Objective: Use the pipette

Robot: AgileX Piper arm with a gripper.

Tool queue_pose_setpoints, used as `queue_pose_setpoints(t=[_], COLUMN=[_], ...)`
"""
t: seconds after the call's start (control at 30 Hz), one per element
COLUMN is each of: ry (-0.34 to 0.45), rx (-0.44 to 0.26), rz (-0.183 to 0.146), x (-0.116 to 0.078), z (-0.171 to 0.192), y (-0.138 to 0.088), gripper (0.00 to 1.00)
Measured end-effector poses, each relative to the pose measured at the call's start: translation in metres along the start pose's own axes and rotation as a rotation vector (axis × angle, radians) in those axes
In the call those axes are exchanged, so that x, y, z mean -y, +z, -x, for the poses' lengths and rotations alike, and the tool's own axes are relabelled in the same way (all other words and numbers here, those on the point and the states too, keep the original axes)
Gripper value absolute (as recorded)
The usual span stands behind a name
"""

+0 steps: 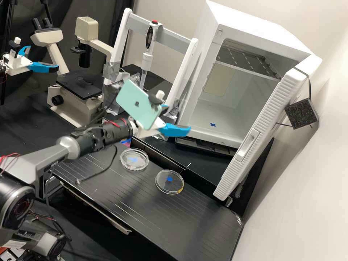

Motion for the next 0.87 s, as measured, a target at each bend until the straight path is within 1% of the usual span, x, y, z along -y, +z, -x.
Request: queue_pose_setpoints(t=[0.03, 0.07, 0.1, 0.17, 0.2, 0.23, 0.27, 0.3, 0.4, 0.43, 0.5, 0.57, 0.67, 0.77, 0.87], ry=[0.044, 0.056, 0.067, 0.067, 0.066, 0.061, 0.065, 0.064, 0.047, 0.032, 0.009, -0.024, -0.073, -0.100, -0.121], rx=[-0.091, -0.230, -0.318, -0.426, -0.450, -0.467, -0.481, -0.480, -0.480, -0.483, -0.495, -0.506, -0.512, -0.498, -0.482], rz=[-0.035, -0.043, -0.040, -0.035, -0.039, -0.040, -0.050, -0.057, -0.095, -0.127, -0.149, -0.158, -0.159, -0.152, -0.164], x=[-0.002, -0.002, -0.002, -0.002, -0.002, 0.000, -0.001, 0.000, 0.004, 0.008, 0.014, 0.022, 0.032, 0.039, 0.044], z=[0.004, 0.012, 0.018, 0.026, 0.030, 0.032, 0.035, 0.036, 0.037, 0.036, 0.035, 0.034, 0.033, 0.033, 0.032], y=[-0.003, -0.009, -0.013, -0.017, -0.017, -0.016, -0.015, -0.013, -0.009, -0.007, -0.005, -0.005, -0.003, 0.001, 0.005], gripper=[1.00, 1.00, 1.00, 1.00, 1.00, 1.00, 1.00, 1.00, 1.00, 1.00, 1.00, 1.00, 1.00, 1.00, 1.00])
